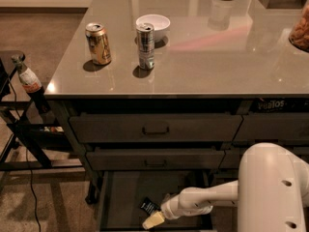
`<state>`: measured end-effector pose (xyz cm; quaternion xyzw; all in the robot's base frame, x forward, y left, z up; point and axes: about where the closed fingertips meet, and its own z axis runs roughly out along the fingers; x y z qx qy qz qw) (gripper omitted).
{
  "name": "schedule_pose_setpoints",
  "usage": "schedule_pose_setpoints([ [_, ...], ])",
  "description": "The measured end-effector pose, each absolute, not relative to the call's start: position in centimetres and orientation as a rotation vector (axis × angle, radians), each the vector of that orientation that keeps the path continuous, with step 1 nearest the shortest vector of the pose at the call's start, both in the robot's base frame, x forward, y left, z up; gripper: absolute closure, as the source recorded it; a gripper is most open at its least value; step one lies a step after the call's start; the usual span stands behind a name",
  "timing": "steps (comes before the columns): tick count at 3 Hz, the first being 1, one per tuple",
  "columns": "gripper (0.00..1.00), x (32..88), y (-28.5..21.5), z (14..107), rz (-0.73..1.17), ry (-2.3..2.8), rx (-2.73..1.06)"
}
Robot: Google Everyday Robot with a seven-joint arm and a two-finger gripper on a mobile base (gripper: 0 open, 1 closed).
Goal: Pick rxbar blueberry from bottom drawer and place on counter
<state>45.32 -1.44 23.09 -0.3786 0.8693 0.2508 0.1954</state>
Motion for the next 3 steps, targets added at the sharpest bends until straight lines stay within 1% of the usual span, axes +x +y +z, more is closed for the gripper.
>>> schedule_pose_setpoints([
  [1, 0.0, 45.4, -0.9, 22.0, 0.705, 2.43, -1.036],
  [2, 0.0, 47.5, 1.1, 19.5, 0.678, 2.374, -0.987],
  [3, 0.0, 47.5, 1.1, 19.5, 0.677, 2.374, -0.987],
])
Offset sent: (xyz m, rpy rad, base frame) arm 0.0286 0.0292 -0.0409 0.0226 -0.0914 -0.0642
